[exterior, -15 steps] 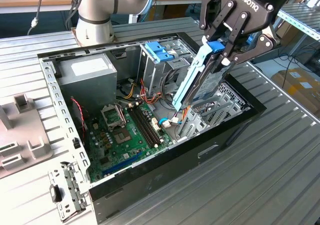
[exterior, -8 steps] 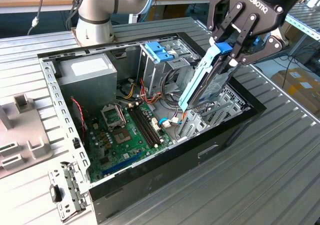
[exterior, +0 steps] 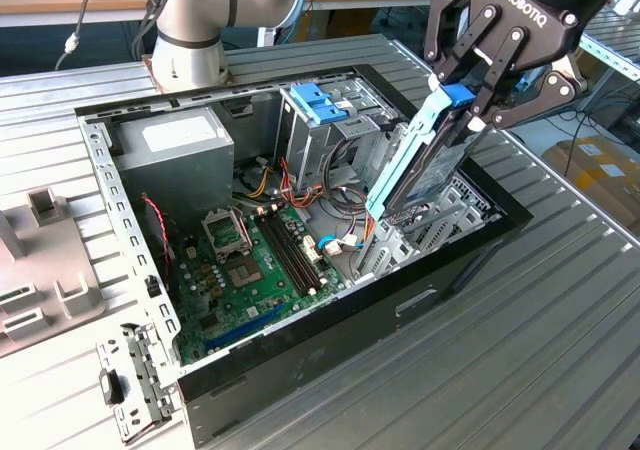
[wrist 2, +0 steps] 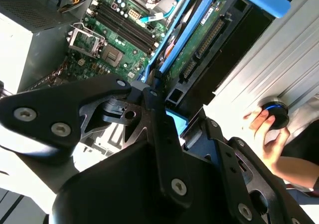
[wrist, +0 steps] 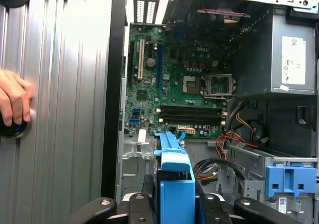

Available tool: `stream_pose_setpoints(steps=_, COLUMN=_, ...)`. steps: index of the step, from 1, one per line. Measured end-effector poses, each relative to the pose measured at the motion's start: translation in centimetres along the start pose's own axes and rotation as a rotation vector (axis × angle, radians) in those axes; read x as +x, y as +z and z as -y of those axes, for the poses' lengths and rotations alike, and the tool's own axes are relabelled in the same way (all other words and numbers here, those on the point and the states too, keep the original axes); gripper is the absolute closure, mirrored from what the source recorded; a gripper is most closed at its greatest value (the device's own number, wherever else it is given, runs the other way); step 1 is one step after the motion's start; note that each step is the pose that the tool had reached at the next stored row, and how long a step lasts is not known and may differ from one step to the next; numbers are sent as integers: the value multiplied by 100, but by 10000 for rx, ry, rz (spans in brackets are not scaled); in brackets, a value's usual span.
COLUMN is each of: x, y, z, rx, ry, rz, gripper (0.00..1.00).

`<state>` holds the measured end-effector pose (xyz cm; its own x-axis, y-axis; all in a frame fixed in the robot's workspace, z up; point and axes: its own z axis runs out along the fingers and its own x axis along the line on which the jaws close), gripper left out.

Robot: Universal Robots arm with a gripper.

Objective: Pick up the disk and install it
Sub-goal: 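Pick up the disk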

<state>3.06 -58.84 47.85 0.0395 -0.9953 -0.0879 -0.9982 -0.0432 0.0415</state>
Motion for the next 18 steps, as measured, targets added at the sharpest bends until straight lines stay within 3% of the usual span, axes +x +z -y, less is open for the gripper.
stream_pose_setpoints(steps=7, x=3, y=-1, z=78, rx=0, ry=-1, rz=0, gripper=63)
stream_pose_setpoints(steps=18, x=7, y=4, z=142, rx=0, ry=-1, rz=1, gripper=63)
